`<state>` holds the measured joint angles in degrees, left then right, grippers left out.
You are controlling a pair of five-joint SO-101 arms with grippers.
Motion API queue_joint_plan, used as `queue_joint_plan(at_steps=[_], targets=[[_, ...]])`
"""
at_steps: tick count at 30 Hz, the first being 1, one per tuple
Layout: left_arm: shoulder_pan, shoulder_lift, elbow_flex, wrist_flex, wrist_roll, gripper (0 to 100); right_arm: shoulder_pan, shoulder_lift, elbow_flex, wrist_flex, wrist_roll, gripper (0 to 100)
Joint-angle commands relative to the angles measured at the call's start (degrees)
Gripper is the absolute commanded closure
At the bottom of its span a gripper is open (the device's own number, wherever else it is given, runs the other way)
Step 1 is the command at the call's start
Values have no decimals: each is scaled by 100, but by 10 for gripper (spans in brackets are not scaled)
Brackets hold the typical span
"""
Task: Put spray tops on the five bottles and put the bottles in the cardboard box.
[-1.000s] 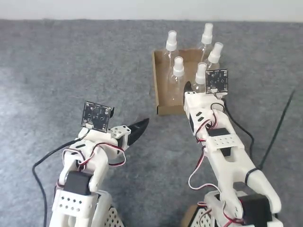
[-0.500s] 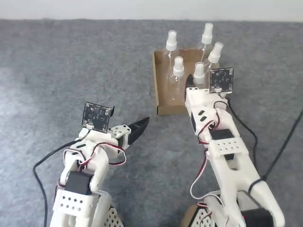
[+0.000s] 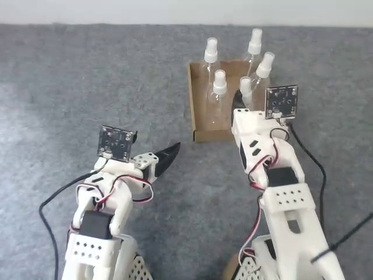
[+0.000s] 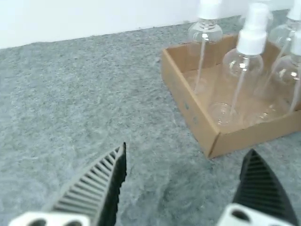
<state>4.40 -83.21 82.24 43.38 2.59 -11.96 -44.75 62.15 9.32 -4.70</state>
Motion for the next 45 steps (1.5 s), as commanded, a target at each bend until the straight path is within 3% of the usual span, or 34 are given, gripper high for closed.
queue_joint_plan(at_steps=[1, 4, 9, 15, 20, 22, 31, 38, 45], targets=[[-202, -88, -66, -229, -35, 640, 4, -787, -44, 699, 62, 778], [-202, -88, -66, -229, -35, 640, 4, -1297, 369, 796, 97, 779], [-273, -88, -66, -229, -35, 640, 4, -2325, 1389, 840, 1046, 779], [-985, -88, -31, -185, -35, 640, 13, -3908, 2259, 2334, 1169, 780], [-1547, -88, -48, 290, -35, 648, 4, -5622, 2470, 3547, 1213, 926], [-1662, -88, -48, 484, -35, 681, 4, -6070, 2479, 3996, 1213, 998], [-1662, -88, 101, 1020, -70, 965, 22, -5912, 3437, 4629, 1213, 957], [-1670, -18, 1481, -352, -1600, 988, 462, -5930, 3411, 5121, 1213, 954], [-1723, -9, 1473, 114, -2303, 988, 822, -5921, 3411, 6273, 1213, 954]])
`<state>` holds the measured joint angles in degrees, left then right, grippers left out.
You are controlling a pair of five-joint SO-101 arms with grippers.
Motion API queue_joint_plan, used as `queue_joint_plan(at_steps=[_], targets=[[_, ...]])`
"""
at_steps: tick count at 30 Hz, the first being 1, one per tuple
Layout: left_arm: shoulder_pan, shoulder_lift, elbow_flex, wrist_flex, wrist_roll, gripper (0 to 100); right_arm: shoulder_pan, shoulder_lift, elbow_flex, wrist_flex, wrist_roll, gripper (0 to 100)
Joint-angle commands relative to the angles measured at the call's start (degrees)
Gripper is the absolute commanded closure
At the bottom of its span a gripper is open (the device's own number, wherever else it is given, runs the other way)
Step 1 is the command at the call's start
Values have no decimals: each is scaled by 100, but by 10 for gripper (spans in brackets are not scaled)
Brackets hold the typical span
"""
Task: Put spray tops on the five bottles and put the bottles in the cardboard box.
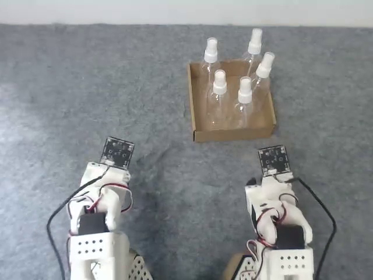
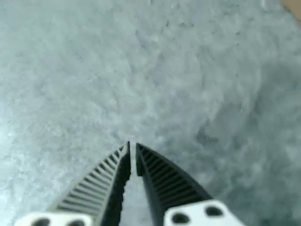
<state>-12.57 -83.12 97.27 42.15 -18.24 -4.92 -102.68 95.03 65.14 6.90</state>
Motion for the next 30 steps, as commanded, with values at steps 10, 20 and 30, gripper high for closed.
queue_joint_plan(at_steps=[10, 20, 30], targets=[[-9, -158, -31, 466, -325, 988, 84, -127, 132, 998, 35, 956], [0, -167, -31, 466, -325, 988, 84, -127, 132, 998, 35, 956], [0, -167, -31, 466, -325, 988, 84, -127, 132, 998, 35, 956]])
